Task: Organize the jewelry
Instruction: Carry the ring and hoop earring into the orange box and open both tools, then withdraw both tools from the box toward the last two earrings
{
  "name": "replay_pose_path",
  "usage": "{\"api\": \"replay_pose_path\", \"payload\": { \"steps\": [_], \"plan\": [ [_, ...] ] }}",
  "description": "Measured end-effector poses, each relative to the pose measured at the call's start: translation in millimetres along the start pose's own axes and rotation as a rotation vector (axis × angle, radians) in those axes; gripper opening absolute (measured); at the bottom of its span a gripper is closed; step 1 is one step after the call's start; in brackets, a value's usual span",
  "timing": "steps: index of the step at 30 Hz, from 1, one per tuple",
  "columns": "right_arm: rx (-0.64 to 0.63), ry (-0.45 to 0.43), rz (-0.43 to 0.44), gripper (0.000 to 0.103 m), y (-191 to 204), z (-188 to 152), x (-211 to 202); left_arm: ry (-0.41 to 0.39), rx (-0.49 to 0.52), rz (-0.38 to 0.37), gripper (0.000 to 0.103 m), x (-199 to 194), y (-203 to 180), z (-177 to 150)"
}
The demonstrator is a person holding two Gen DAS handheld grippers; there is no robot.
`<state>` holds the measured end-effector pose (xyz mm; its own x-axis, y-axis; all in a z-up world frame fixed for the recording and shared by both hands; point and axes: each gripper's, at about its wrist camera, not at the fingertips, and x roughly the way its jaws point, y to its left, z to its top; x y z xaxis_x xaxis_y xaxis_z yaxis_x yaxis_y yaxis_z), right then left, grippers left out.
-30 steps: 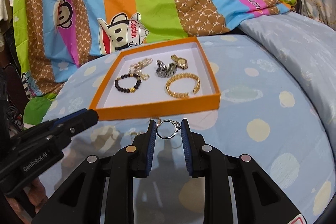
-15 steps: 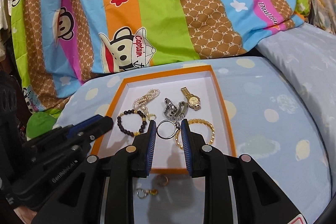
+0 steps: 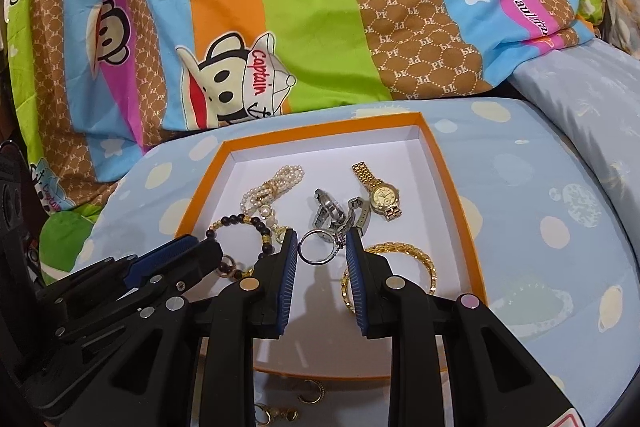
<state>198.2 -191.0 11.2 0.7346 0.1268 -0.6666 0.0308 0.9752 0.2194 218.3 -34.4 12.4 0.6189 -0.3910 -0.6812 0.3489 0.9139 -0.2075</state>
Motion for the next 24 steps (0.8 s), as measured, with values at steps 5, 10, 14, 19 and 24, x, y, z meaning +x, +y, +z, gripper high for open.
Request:
{"api": "replay_pose_path", "payload": {
  "steps": [5, 10, 14, 19, 24],
  "plan": [
    [-0.003, -0.064, -0.013, 0.025, -3, 1, -31, -0.042, -0.017, -0.010, 0.041, -21, 3, 6],
    [-0.007, -0.073, -0.047, 0.025, -10, -22, -64, -0.080, 0.002, -0.017, 0.046, -55, -1, -3],
    [0.001, -0.028, -0.062, 0.025, -12, -46, -68, -0.057, 0.010, -0.039, 0.048, -69, -8, -22],
    [0.025, 0.015, -0.053, 0.025, -11, -68, -68, -0.005, 0.015, -0.043, 0.048, -72, -15, -48],
    [0.028, 0.035, -0.052, 0.025, -7, -81, -68, 0.032, 0.002, -0.042, 0.048, -71, -15, -67]
  ]
}}
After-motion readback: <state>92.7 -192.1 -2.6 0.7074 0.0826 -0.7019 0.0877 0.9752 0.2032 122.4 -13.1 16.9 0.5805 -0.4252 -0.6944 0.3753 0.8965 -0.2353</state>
